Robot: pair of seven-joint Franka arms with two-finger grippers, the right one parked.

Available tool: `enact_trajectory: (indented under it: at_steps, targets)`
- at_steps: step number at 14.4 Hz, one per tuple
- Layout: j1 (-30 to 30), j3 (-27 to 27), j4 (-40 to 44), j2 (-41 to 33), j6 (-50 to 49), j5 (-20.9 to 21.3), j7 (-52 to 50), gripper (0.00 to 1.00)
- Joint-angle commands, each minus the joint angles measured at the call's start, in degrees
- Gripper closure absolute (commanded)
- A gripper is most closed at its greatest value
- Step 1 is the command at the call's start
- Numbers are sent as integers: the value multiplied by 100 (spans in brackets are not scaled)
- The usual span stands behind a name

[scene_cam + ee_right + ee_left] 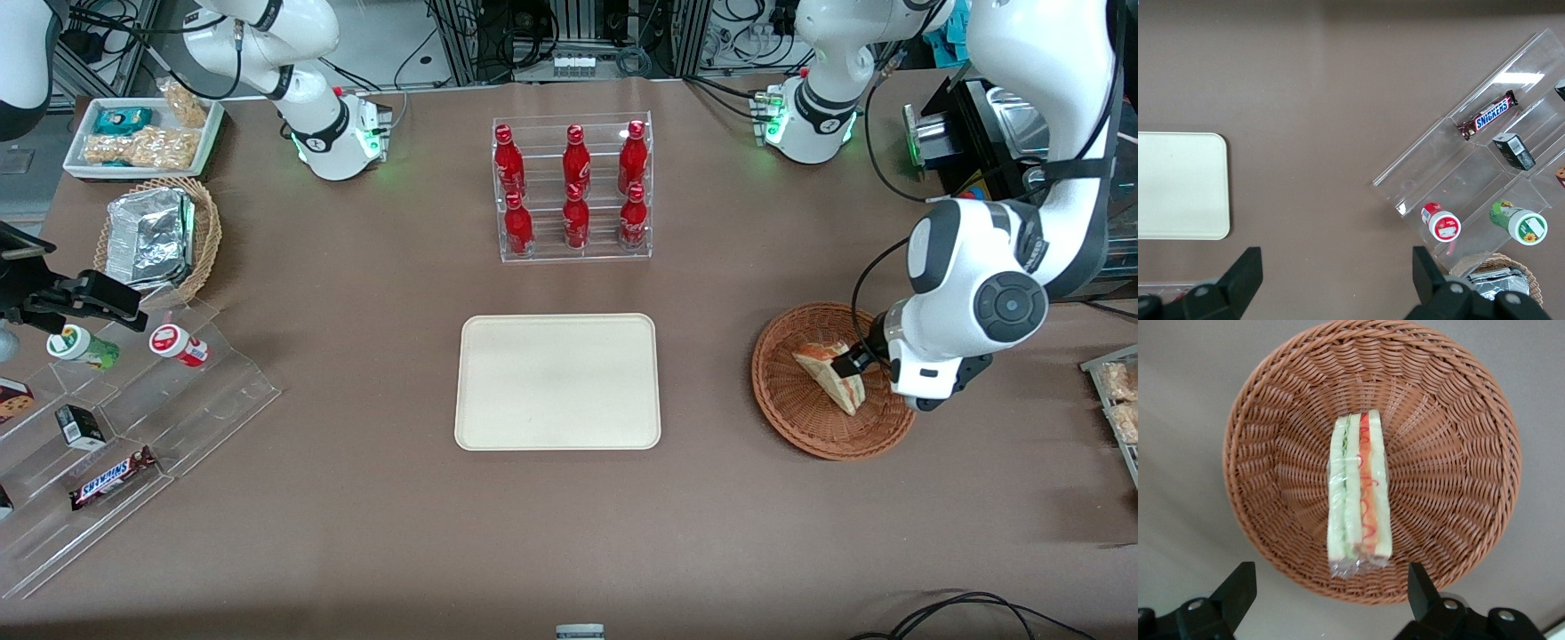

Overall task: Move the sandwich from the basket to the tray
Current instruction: 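Close the left gripper on the wrapped sandwich wedge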

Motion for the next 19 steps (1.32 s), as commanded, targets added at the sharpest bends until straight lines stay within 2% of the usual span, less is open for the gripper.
enact_trajectory:
  at_steps: [1,3,5,12,13,14,15,16,18,19]
  targets:
    - [-59,20,7,160,125,102,-241,0]
    - [-68,20,-36,247,134,119,-250,0]
    - [-77,20,-115,353,247,390,-285,0]
    - [-77,20,-783,485,1250,462,-549,0]
    - [-77,20,-836,529,1250,610,-557,0]
    - [-77,20,-819,555,1250,664,-592,8]
    - [-77,20,-810,564,1250,673,-741,33]
    - [-77,28,-801,547,1224,682,-942,69]
    - [-77,28,-723,512,1197,690,-1154,90]
    - [-68,28,-644,503,1188,691,-1146,96]
